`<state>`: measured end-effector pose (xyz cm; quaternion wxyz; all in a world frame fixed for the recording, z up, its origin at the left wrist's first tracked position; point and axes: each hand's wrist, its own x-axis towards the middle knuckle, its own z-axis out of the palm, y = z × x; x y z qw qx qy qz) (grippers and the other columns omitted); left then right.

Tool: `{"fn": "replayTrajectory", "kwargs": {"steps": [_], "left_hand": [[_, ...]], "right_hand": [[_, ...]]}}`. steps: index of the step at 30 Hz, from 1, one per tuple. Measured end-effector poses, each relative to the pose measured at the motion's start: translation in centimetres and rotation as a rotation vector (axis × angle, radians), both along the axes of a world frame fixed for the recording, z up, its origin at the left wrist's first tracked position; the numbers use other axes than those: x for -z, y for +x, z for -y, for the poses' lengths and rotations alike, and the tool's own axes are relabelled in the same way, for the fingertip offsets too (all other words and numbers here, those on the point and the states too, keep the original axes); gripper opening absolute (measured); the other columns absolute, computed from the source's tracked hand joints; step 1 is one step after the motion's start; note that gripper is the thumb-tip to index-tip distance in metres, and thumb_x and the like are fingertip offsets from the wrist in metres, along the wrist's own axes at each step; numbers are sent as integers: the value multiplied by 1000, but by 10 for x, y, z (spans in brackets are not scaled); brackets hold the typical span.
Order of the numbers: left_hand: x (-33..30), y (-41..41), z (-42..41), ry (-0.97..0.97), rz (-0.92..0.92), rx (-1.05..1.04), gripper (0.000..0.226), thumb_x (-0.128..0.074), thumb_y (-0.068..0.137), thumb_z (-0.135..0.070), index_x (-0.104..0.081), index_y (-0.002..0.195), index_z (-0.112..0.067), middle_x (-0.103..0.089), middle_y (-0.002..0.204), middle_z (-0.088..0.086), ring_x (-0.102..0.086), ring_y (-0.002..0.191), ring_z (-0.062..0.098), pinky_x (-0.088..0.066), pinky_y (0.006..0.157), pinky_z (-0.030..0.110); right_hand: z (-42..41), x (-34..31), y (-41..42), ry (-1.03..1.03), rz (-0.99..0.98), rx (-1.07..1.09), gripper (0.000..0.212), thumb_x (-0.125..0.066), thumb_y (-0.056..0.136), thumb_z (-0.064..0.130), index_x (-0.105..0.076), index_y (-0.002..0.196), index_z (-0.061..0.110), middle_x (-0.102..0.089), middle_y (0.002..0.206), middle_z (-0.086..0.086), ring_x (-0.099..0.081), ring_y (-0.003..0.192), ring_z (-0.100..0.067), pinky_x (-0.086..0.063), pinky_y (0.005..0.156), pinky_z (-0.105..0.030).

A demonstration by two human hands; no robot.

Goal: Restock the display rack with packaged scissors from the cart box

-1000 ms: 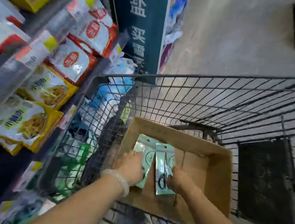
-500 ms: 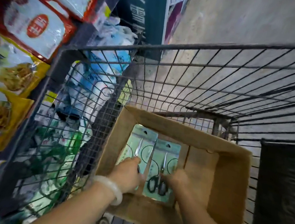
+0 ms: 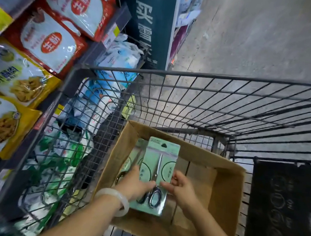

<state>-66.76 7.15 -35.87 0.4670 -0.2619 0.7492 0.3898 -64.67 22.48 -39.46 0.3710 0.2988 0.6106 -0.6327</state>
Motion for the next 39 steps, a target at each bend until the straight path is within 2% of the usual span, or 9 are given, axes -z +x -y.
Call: {"fn": "replayTrajectory", "kwargs": {"steps": [6, 10, 13, 18, 23, 28, 32, 35, 39], "left_hand": [[-11, -14, 26, 4, -106, -331, 26, -65, 86, -18, -55, 110, -14, -66, 110, 4, -63, 100, 24, -50, 95, 45], [-16, -11, 52, -31, -188, -330, 27, -58, 91, -9, -50, 117, -12, -54, 103, -5, -51, 96, 14, -41, 86, 27], [-12, -4, 67, -51, -188, -374, 21, -58, 91, -8, -50, 110, -11, -58, 116, -2, -56, 102, 16, -45, 92, 32], [-10, 4, 74, -96, -183, -424, 25, -60, 90, -18, -52, 112, -12, -63, 114, 5, -59, 107, 25, -47, 97, 46], [-13, 8, 78, -101, -232, -476, 19, -54, 94, -15, -50, 111, -10, -60, 115, 3, -56, 105, 22, -45, 95, 36], [-33, 21, 84, -140, -288, -508, 31, -53, 92, -22, -49, 122, -12, -58, 125, 7, -55, 115, 28, -43, 101, 50], [-61, 35, 87, -118, -357, -532, 13, -51, 94, -15, -54, 106, -15, -63, 111, 5, -59, 103, 24, -47, 97, 44], [-74, 49, 95, -102, -382, -533, 18, -50, 94, -13, -52, 112, -12, -61, 120, 7, -57, 108, 24, -45, 100, 44], [-101, 70, 107, -128, -438, -554, 36, -49, 96, -20, -45, 131, -14, -48, 138, 7, -49, 122, 27, -39, 107, 43]], "right_hand": [[19, 3, -17, -91, 27, 85, 26, -57, 90, 28, -60, 99, 4, -70, 93, -10, -65, 83, -21, -54, 77, -34], [44, 46, -13, 236, 137, -49, 41, -57, 90, 33, -53, 117, 2, -56, 86, -1, -51, 69, -11, -39, 53, -16], [72, 65, -11, 162, 174, -59, 40, -66, 85, 26, -53, 116, 4, -57, 101, -3, -51, 65, -8, -40, 44, -11], [86, 82, -14, 189, 296, -21, 27, -75, 77, 15, -62, 101, 11, -67, 100, -10, -60, 66, -17, -46, 50, -25], [77, 79, -7, 202, 303, 14, 17, -75, 76, 11, -61, 84, 14, -68, 109, -16, -66, 88, -30, -55, 86, -46], [64, 58, 3, 191, 199, 55, 32, -65, 83, 3, -61, 115, 3, -66, 110, -21, -65, 91, -33, -55, 86, -44], [59, 47, 10, 257, 166, 22, 21, -62, 87, 8, -62, 107, 4, -64, 81, -14, -58, 63, -23, -51, 50, -25], [57, 39, 17, 323, 98, -79, 28, -60, 89, 19, -62, 109, 1, -64, 90, -16, -61, 81, -30, -55, 76, -40], [54, -14, 17, 335, -109, -45, 11, -55, 90, 9, -62, 98, 7, -65, 84, -10, -62, 79, -27, -54, 77, -39]]}}
